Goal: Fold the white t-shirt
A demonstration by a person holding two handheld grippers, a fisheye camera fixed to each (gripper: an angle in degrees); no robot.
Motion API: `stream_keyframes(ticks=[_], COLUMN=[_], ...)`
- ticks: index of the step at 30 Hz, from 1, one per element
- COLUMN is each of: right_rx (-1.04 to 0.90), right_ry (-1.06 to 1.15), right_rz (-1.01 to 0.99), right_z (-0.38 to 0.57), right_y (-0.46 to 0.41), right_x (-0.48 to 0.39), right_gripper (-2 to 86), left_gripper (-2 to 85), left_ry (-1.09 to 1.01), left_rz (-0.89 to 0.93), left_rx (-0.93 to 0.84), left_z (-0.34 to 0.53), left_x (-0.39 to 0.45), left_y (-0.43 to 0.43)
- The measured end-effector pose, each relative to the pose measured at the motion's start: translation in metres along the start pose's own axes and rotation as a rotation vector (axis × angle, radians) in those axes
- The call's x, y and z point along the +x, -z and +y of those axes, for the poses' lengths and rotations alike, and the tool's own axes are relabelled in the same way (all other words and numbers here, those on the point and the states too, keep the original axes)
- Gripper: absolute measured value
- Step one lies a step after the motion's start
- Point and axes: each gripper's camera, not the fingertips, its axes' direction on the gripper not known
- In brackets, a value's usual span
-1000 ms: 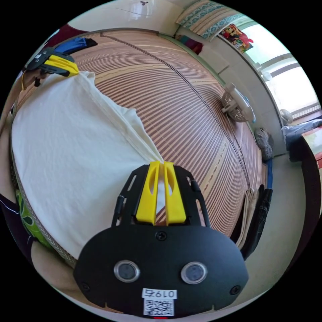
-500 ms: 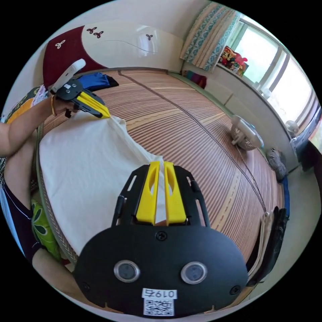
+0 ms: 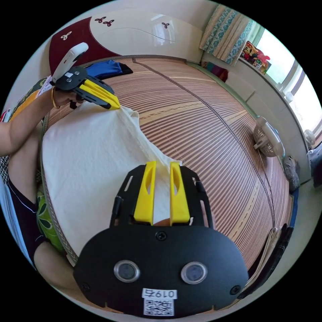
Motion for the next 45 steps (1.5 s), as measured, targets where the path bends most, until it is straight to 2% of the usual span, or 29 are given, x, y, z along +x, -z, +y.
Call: stream_keyframes(ticks=[11, 21, 28, 34, 38, 42, 45], right_rx=[-0.086, -0.115, -0.125, -0.111, -0.106, -0.118, -0.113], right_ry=[-0.017, -0.101, -0.060, -0.098, -0.113, -0.115, -0.128], right_rz=[-0.003, 0.009, 0.058, 0.029, 0.034, 0.043, 0.019], right_z=[-0.015, -0.031, -0.039, -0.041, -0.043, -0.047, -0.047], right_y=[-0.020, -0.028, -0.032, -0.034, -0.035, -0.036, -0.037], right_x=[0.007, 0.005, -0.006, 0.000, 0.000, 0.000, 0.005], right_gripper=[0.1, -0.3, 0.1, 0.2, 0.3, 0.3, 0.3], left_gripper=[1.1, 1.1, 0.9, 1.2, 1.8, 2.9, 4.4], left_ry=[0.023, 0.049, -0.073, 0.045, 0.073, 0.039, -0.065], left_rz=[0.010, 0.031, -0.048, 0.099, 0.184, 0.186, 0.174], left_rx=[0.008, 0.043, -0.025, -0.057, -0.011, 0.081, 0.134], left_z=[-0.007, -0.008, -0.044, -0.050, -0.048, -0.046, -0.061], left_x=[-0.006, -0.010, 0.006, -0.020, -0.025, -0.021, 0.004], left_y=[-0.009, -0.019, -0.026, -0.051, -0.050, -0.029, -0.023])
